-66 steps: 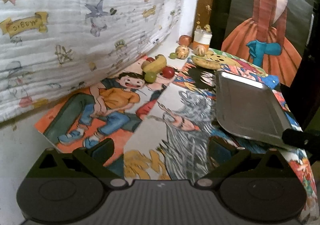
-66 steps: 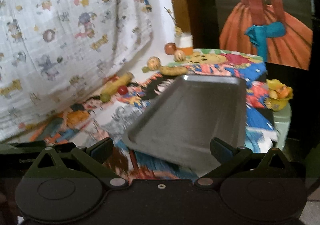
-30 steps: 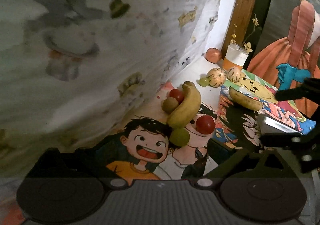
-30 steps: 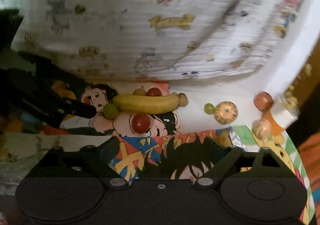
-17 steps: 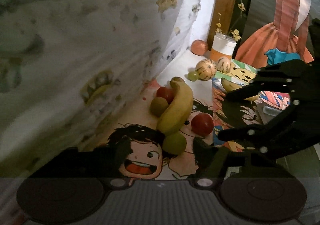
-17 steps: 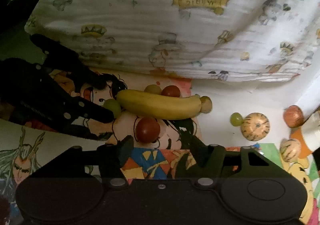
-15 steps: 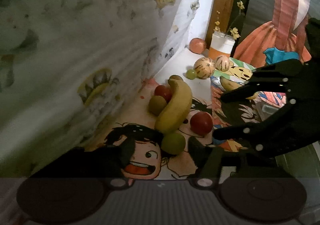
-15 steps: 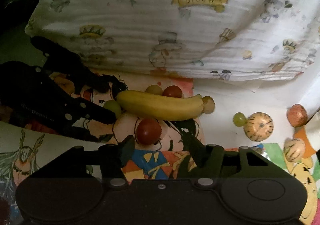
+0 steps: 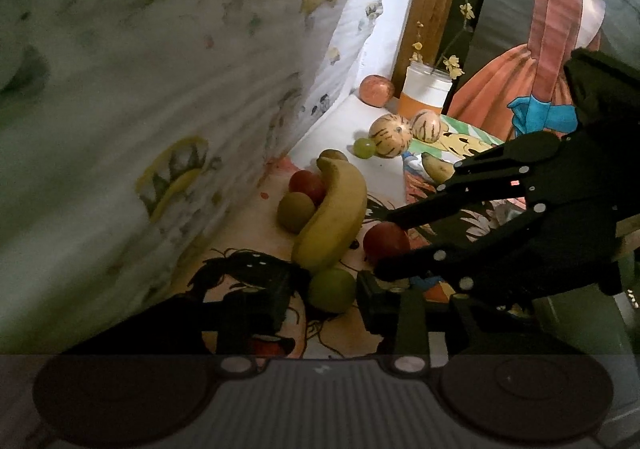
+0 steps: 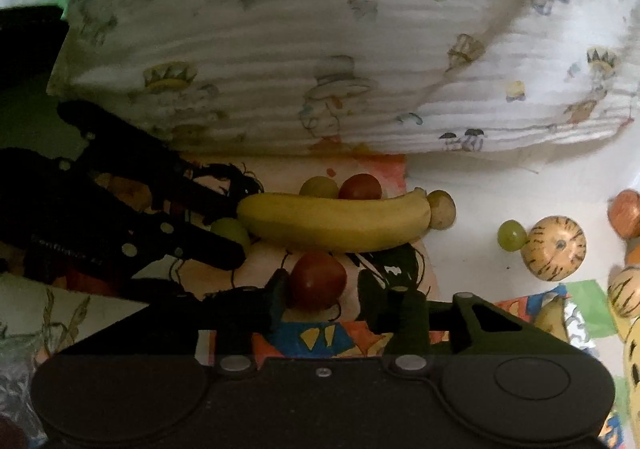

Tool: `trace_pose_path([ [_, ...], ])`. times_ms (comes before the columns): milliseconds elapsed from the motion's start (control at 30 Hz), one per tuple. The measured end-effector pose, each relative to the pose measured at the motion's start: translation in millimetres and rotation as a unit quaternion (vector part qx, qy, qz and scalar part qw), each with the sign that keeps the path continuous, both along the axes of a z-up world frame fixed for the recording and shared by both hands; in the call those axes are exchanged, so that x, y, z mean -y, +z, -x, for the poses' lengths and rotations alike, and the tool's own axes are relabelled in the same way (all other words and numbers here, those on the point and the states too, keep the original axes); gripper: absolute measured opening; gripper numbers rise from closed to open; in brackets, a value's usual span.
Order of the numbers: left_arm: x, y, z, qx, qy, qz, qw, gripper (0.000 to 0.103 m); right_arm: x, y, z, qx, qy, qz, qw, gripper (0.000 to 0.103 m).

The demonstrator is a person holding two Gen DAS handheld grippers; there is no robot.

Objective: Organize fruits
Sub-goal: 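Grasp the green grape with the left tool while the right tool grasps a red grape, then carry both grapes over the metal tray and open both tools to drop them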

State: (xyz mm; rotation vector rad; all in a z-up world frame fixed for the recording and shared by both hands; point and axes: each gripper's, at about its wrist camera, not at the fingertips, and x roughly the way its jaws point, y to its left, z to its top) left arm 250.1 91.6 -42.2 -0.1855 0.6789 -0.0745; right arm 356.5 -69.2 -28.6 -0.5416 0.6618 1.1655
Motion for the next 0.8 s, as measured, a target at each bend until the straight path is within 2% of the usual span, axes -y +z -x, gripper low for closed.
trace_pose_path([
  [133, -4, 1, 1, -0.006, 0.008, 0.020, 0.9997, 0.034, 2, 0, 0, -0.020, -0.016, -0.013, 1.000, 0.033],
  [167, -4, 1, 1, -0.008, 0.007, 0.027, 0.9996, 0.027, 5, 1, 0, -0.025, -0.023, -0.019, 0.999, 0.033],
  [367, 1, 2, 2, -0.024, 0.026, 0.050, 0.9982, 0.027, 32, 10, 14, -0.034, -0.066, -0.048, 0.996, 0.033],
  [467, 8, 5, 4, -0.022, 0.030, 0.046, 0.9982, 0.027, 53, 17, 26, -0.033, -0.099, -0.058, 0.993, 0.033],
  [667, 35, 20, 9, -0.009, 0.013, 0.050, 0.9986, 0.027, 107, 28, 43, -0.010, -0.183, -0.077, 0.980, 0.033],
  [800, 64, 29, 4, -0.001, -0.010, 0.059, 0.9982, 0.027, 144, 33, 45, 0.000, -0.254, -0.080, 0.964, 0.033],
])
